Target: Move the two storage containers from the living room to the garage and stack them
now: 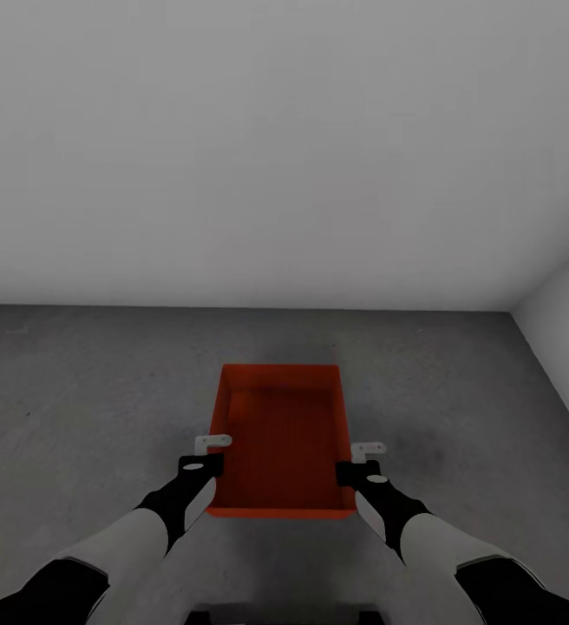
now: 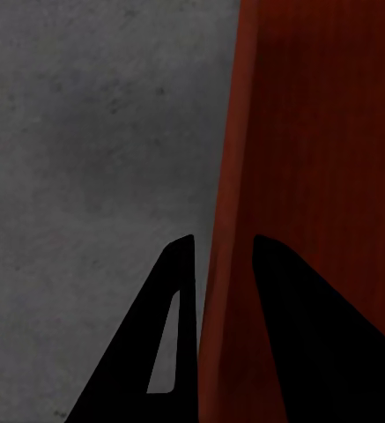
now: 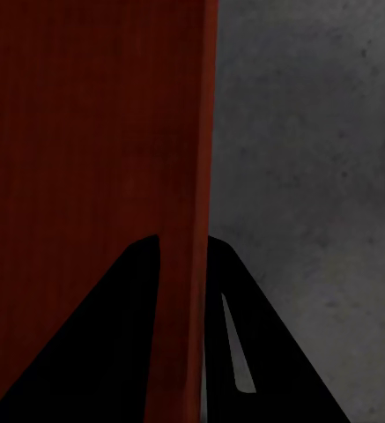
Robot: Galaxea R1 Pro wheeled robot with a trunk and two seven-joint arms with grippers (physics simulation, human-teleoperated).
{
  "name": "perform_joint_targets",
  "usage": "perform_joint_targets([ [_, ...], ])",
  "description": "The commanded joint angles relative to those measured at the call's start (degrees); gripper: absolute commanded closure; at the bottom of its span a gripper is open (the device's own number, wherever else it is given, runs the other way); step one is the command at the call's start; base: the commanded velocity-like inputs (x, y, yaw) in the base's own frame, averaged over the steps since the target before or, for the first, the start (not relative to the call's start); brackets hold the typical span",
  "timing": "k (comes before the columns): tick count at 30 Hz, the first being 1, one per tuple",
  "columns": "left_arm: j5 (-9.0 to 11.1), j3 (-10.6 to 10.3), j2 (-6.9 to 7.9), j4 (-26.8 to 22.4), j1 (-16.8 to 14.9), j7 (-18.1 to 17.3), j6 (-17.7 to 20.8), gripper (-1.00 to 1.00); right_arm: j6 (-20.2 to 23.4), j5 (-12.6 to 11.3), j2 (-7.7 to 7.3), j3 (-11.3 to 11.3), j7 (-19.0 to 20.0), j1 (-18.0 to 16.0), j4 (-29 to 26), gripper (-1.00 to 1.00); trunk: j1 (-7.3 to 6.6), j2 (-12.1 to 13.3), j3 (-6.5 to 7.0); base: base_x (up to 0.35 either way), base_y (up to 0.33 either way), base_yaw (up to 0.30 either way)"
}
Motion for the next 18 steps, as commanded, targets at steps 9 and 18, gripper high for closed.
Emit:
perform_joint_targets([
  [9, -1.0, 0.92, 0.06, -1.3, -0.04, 0.65, 0.01, 1.0, -0.12, -1.3, 0.24, 0.07, -0.34, 0.01, 0.18, 1.0, 1.98, -3.65, -1.66, 0.0, 0.0, 0.0],
  [18, -1.0, 0.92, 0.08, -1.38, -0.04, 0.65, 0.01, 1.0, -0.13, -1.3, 0.24, 0.07, -0.44, 0.01, 0.18, 1.0, 3.96, -7.26, -3.27, 0.0, 0.0, 0.0],
])
